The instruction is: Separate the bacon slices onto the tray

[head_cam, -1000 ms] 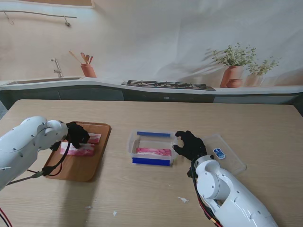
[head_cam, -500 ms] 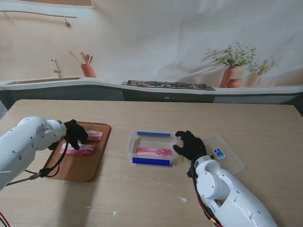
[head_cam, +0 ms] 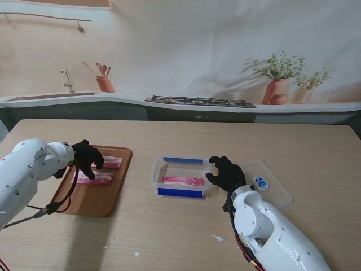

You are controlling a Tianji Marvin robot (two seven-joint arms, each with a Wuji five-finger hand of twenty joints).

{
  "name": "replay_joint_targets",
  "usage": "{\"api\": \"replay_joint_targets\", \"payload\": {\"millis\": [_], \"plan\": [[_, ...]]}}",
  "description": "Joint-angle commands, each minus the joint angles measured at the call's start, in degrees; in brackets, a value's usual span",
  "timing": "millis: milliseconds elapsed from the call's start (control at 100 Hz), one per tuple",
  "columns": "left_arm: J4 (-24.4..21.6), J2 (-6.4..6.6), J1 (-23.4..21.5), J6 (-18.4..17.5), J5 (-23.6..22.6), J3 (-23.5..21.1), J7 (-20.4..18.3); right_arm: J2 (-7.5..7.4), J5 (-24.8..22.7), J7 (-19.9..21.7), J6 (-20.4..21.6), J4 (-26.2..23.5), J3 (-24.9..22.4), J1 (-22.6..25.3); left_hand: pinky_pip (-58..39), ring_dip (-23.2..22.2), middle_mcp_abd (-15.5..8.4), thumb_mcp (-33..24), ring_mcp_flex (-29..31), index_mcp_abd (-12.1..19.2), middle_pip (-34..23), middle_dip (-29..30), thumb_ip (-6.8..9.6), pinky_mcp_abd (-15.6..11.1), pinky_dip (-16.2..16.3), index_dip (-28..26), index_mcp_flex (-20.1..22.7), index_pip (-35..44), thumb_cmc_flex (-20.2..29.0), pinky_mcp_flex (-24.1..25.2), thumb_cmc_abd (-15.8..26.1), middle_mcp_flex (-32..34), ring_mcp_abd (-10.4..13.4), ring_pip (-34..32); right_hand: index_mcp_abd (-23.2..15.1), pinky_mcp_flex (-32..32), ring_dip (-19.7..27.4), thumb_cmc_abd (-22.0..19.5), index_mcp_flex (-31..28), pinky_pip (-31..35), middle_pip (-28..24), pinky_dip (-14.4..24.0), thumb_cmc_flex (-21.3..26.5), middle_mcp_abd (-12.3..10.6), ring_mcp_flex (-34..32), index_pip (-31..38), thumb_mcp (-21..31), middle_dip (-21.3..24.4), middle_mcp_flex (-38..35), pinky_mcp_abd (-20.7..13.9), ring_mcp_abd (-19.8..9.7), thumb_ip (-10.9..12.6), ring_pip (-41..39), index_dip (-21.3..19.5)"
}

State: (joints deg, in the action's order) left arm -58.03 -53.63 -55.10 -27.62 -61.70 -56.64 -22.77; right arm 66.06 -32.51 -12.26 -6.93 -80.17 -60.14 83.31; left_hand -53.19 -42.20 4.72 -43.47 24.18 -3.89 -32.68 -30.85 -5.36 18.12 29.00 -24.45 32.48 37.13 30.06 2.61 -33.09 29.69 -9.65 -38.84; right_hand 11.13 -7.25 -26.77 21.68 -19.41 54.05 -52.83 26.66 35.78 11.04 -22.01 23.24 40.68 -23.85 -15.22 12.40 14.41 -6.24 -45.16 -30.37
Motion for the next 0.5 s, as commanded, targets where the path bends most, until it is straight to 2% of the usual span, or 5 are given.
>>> {"api": "replay_joint_targets", "payload": {"millis": [0, 80, 280, 380, 490], "plan": [[-2.26, -0.03, -1.16, -0.55, -0.04, -1.62, -1.14, 0.48, 0.09, 0.66, -0.09, -0.22, 0.12, 0.42, 1.3, 0.17, 0.21, 1.13, -0.76, 0.62, -0.98, -0.1, 1.86, 1.02, 0.69, -0.98, 1.22, 1.49, -1.66, 1.5, 0.02, -0.13, -0.75, 0.14, -1.03, 0.26, 0.25, -0.75, 0.12, 0.12, -0.22, 1.26, 0.68, -0.34, -0.3, 0.07, -0.81, 0.03, -0.17, 0.96, 1.05, 0.97, 0.16, 0.27], [-4.62, -0.27, -2.97, -1.33, -0.11, -5.01, -1.18, 0.5, 0.18, 0.69, -0.14, -0.2, 0.16, 0.4, 1.59, -0.48, -0.21, 1.74, -0.09, 0.71, -1.84, -1.05, 2.3, 1.14, 0.85, -1.33, 0.86, 1.41, -1.57, 1.49, 0.86, 0.57, -0.58, -0.65, -0.98, 0.32, 0.24, -0.78, 0.12, 0.07, -0.22, 1.27, 0.72, -0.34, -0.34, 0.05, -0.83, 0.03, -0.17, 0.97, 1.1, 0.98, 0.15, 0.27], [-11.51, -1.56, -6.95, -0.76, 4.1, -11.2, -0.58, 0.48, 0.27, 0.82, -0.02, -0.21, 0.21, 0.35, 1.03, -9.99, -1.32, 3.0, 3.35, 0.39, -8.5, -9.01, 2.56, 1.69, 2.21, -2.32, -0.85, 1.22, -1.18, 0.71, 3.15, 5.18, -0.36, -11.5, -1.01, 0.14, 0.24, -0.81, 0.15, 0.1, -0.22, 1.35, 0.75, -0.34, -0.37, 0.02, -0.86, 0.03, -0.17, 0.93, 1.07, 0.99, 0.12, 0.27], [-15.49, -2.03, -8.03, -1.56, 5.49, -12.42, -0.33, 0.49, 0.32, 0.82, 0.05, -0.19, 0.21, 0.32, -0.34, -6.84, 0.25, 3.98, 2.98, -0.23, -3.08, -6.39, 2.77, 1.78, 3.17, -2.3, -1.16, 0.61, -0.5, -1.37, 4.15, 4.4, -0.87, -5.55, -1.0, 0.08, 0.23, -0.86, 0.13, 0.11, -0.22, 1.39, 0.72, -0.34, -0.38, 0.03, -0.87, 0.03, -0.17, 0.9, 1.05, 0.99, 0.1, 0.26], [-20.11, -2.74, -8.72, 1.06, 12.23, -12.0, -2.54, 0.51, 0.43, 0.82, 0.17, -0.15, 0.2, 0.28, -4.28, 2.83, 3.95, 2.31, 4.88, -4.69, 1.22, 0.64, 2.86, 2.48, 1.51, 0.22, -0.98, -2.61, 1.98, -12.1, 4.12, 2.99, -2.78, 2.9, -0.97, -0.05, 0.22, -0.82, 0.13, 0.18, -0.22, 1.44, 0.83, -0.34, -0.38, 0.03, -0.86, 0.03, -0.17, 0.91, 1.03, 1.0, 0.09, 0.25]]}}
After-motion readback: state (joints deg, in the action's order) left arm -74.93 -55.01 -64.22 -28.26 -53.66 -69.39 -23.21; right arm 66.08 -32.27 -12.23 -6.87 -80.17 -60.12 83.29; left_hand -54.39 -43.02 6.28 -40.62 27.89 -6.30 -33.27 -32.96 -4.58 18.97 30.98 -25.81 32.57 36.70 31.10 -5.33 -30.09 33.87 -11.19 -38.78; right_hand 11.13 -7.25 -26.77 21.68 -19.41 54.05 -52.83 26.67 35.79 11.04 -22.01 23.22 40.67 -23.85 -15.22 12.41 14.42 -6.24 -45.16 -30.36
